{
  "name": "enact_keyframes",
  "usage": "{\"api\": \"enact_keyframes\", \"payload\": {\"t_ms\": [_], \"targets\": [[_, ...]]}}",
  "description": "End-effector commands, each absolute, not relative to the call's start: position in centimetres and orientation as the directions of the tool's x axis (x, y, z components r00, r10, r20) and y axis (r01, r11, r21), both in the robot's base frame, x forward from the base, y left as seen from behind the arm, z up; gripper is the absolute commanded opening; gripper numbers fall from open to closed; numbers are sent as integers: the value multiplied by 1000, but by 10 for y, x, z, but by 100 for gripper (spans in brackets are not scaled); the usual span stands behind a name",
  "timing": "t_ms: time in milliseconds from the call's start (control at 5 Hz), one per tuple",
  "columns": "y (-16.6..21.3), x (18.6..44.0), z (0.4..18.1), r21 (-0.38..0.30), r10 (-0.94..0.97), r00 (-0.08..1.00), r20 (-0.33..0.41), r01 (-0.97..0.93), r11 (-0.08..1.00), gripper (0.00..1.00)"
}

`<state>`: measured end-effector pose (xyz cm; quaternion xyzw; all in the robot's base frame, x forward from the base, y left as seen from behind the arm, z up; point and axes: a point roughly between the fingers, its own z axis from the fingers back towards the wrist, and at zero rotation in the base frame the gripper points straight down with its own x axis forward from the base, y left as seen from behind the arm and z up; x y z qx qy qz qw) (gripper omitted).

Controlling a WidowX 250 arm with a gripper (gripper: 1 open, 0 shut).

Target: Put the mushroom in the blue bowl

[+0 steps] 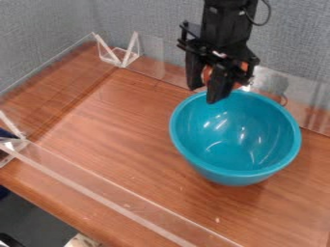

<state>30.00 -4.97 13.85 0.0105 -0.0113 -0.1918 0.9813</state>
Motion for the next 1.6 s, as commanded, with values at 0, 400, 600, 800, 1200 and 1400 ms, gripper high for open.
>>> {"api": "enact_keyframes", "payload": {"t_ms": [0,400,600,800,1200,1400], "targets": [[-46,308,163,50,-377,921,95,373,926,0],[-43,311,166,65,-384,918,101,379,923,0],[-43,314,165,76,-393,914,100,387,919,0],[-43,315,163,87,-404,909,97,397,914,0],[-44,318,156,111,-427,900,89,417,902,0],[-45,317,157,113,-429,899,92,418,901,0]]}}
